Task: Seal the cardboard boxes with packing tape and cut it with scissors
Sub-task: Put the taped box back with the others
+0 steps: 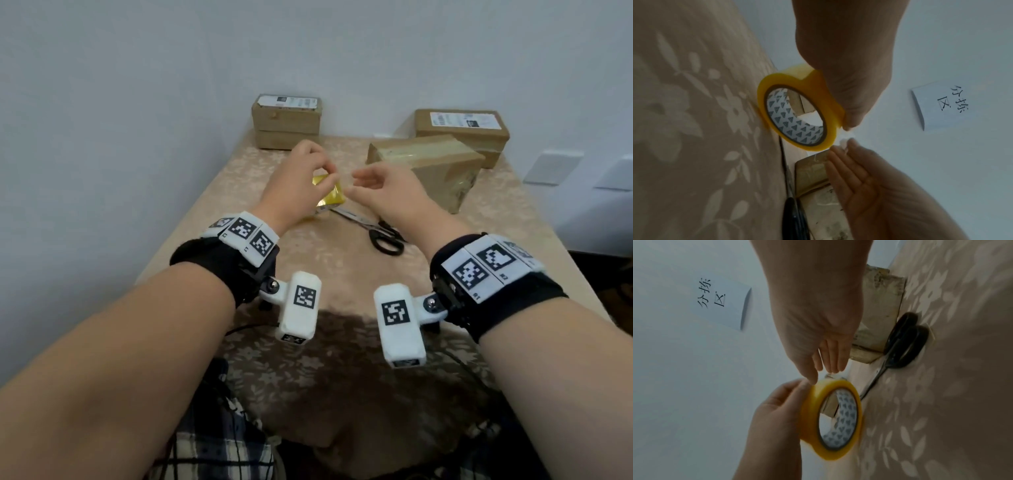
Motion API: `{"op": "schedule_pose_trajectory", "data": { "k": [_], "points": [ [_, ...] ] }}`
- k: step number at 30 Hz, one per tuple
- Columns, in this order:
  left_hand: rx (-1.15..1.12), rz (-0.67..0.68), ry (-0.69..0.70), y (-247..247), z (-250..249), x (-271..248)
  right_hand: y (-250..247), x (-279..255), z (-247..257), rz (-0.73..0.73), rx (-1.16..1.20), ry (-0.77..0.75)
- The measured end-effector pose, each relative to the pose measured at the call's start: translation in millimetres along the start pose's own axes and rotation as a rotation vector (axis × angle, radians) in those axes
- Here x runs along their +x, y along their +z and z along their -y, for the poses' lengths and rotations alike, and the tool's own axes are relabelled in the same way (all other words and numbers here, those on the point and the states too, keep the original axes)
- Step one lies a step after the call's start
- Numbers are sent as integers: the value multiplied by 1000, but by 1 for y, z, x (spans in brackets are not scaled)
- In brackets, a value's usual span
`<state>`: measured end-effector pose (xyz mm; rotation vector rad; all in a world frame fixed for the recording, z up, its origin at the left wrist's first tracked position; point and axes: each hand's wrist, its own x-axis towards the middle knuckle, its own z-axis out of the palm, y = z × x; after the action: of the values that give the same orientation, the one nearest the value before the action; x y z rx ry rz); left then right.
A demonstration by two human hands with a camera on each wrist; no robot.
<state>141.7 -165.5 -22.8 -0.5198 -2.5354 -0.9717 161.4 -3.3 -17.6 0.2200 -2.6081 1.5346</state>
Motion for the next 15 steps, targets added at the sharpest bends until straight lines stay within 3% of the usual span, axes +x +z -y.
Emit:
{"op": "schedule_pose_trajectory", "data": {
  "k": [8, 12, 15],
  "points": [
    [-27, 168, 27, -4, -7, 3, 5, 16, -4, -53, 67, -11],
    [-75, 265, -167, -14, -6, 2, 4, 22, -4, -78, -38, -26],
    [-96, 330, -181, -18, -7, -1, 2, 20, 0, -84, -174, -62]
  ]
}}
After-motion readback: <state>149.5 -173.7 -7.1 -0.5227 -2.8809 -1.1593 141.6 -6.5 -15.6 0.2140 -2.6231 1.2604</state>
